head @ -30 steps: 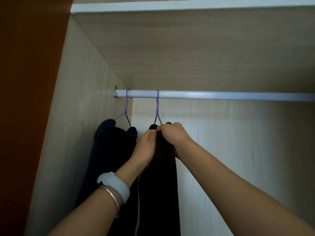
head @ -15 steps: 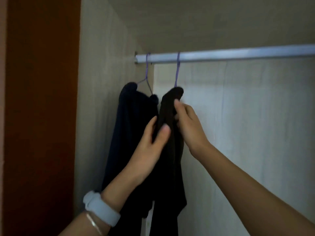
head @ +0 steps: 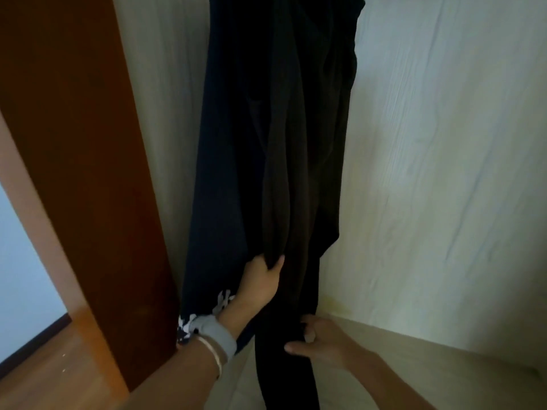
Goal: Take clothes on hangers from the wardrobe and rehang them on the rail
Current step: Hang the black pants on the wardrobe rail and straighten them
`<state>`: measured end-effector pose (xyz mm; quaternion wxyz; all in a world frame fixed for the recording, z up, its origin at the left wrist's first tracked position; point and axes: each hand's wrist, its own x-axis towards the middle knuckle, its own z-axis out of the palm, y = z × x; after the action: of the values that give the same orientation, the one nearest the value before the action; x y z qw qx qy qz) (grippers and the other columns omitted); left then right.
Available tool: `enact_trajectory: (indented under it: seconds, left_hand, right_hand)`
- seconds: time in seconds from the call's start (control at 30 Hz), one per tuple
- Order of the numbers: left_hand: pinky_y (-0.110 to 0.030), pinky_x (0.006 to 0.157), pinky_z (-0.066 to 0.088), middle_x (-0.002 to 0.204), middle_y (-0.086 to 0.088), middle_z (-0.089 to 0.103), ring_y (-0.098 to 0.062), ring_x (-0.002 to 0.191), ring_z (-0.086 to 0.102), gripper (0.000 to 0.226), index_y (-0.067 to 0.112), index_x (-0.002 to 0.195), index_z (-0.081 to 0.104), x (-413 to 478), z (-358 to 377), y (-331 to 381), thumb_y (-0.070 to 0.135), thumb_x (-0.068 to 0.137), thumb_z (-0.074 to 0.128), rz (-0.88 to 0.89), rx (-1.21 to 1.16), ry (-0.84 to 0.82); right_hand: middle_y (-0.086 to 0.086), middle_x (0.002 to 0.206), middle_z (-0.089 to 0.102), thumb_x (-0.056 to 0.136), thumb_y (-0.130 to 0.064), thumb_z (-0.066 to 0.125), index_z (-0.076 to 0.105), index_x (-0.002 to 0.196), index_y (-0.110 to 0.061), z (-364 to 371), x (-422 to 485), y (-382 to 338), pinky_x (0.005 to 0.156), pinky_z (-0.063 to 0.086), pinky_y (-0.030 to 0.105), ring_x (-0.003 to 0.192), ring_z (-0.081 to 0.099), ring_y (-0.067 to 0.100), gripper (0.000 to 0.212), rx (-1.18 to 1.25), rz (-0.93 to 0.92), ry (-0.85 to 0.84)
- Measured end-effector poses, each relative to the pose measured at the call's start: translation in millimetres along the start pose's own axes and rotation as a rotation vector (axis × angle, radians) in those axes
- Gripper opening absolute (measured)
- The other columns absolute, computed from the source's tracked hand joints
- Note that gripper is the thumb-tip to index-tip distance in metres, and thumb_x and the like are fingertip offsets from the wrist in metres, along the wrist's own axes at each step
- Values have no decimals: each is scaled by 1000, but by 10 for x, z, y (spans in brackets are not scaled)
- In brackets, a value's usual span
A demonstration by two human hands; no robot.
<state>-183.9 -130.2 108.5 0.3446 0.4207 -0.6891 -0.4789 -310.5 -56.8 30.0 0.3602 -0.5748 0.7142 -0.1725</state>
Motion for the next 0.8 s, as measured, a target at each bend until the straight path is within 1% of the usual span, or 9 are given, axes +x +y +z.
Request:
enact_trajectory:
  seconds: [0.07,0.13,0.2,0.27,0.33,0.47,0.53,0.67,0.8]
  left_hand:
    - [-24,87,44,114,-6,62,-21,109,58,35,12,122,56,64,22,194,30,94,46,53,-91,0]
    - [-21,84,48,105,-3,64,-17,100,60,25,15,112,60,121,40,367,26,92,51,127,-155,-27]
    - [-9,76,49,94,6,64,-5,88,60,18,22,108,59,168,49,457,25,91,53,170,-200,-51]
    - [-1,70,47,89,15,60,4,84,57,24,22,112,59,163,42,447,29,90,54,189,-214,-58]
    - [-8,79,50,96,11,64,-3,91,61,31,17,115,60,104,31,325,31,88,56,173,-203,-69]
    - [-25,88,52,101,2,67,-12,99,64,31,13,112,63,-27,52,-57,24,83,65,116,-165,-86]
    - [-25,87,53,98,3,66,-13,99,64,31,11,111,63,-72,84,-253,22,82,66,92,-109,-64]
    - [-27,87,53,104,-4,69,-15,99,65,31,8,110,65,-182,185,-635,21,82,66,48,-16,-66]
    - [-30,84,55,101,-10,72,-17,93,68,25,6,103,68,-328,335,-964,19,82,66,-8,14,-2]
  right_hand:
    - [11,115,65,92,-32,52,58,117,-9,8,168,-16,79,45,26,107,62,24,35,-59,17,189]
    - [20,99,68,94,-22,46,59,92,-8,-107,283,-79,75,50,35,94,66,34,19,31,30,381]
    - [24,87,67,93,-14,45,53,80,-8,-260,319,-118,73,52,42,83,66,38,17,131,34,545]
    - [24,79,64,91,-7,43,49,73,-3,-340,290,-115,64,47,38,74,62,35,19,118,38,659]
    - [20,77,62,90,-6,43,46,69,-6,-275,252,-69,60,38,30,71,58,29,22,81,59,651]
    - [16,73,64,90,-14,48,41,55,-23,126,222,87,64,47,34,78,66,34,37,77,105,504]
    - [14,74,66,90,-18,50,50,61,-19,287,211,153,61,48,33,78,67,33,29,53,123,476]
    - [10,80,65,90,-17,49,65,92,-6,423,151,256,46,32,18,72,61,27,19,7,146,461]
    - [11,92,69,90,-21,51,58,86,-16,526,35,422,60,44,29,81,64,26,10,7,169,391]
